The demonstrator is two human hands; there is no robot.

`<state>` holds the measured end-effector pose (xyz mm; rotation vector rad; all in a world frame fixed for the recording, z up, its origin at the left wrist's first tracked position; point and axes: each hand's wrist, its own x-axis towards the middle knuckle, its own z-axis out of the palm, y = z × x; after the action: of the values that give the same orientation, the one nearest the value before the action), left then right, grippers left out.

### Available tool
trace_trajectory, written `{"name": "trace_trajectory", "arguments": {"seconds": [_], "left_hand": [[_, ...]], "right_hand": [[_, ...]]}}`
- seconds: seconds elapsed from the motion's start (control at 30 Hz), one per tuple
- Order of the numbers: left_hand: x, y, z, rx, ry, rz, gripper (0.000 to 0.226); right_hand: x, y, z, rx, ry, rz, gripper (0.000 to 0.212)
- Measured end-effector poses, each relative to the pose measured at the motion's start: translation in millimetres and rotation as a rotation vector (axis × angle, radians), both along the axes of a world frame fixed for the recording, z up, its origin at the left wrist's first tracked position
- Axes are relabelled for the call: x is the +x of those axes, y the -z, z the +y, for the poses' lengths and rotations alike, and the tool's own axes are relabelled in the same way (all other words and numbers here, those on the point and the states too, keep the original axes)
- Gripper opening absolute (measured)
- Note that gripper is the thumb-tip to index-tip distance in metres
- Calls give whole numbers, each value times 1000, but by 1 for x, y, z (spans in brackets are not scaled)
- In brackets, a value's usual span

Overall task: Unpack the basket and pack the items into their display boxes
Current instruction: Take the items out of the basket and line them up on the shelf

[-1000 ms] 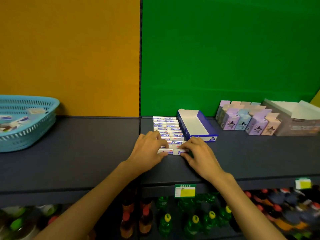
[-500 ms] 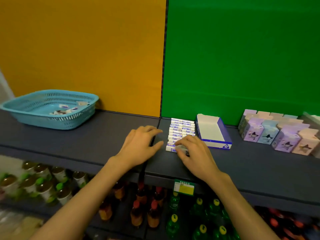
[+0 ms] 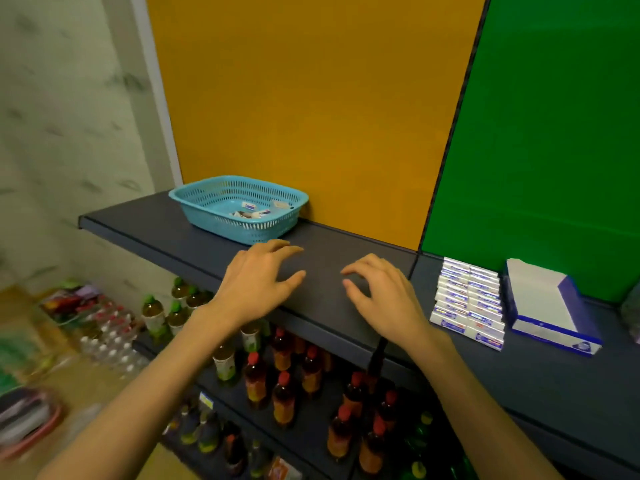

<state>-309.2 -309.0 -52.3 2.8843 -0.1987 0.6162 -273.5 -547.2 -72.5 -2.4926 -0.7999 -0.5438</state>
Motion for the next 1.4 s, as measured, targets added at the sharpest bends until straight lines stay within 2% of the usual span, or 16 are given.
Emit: {"name": "trace_trajectory", "arguments": {"seconds": [0.23, 0.5, 0.8, 1.1, 1.4], "left_hand": [[-6, -7, 98, -16, -92, -18, 55], [4, -23, 215, -23, -99, -30, 56], [41, -40, 316, -51, -47, -42, 52], [128, -48, 351, -77, 74, -34, 49], [238, -64, 336, 47, 191, 62, 47]], "right_hand": [[11, -11, 94, -21, -45, 13, 23], [38, -35, 206, -48, -4, -36, 23], [76, -55, 278, -108, 100, -62, 21], [138, -60, 297, -169, 223, -71, 23], [211, -65, 280, -116, 355, -38, 23]]}}
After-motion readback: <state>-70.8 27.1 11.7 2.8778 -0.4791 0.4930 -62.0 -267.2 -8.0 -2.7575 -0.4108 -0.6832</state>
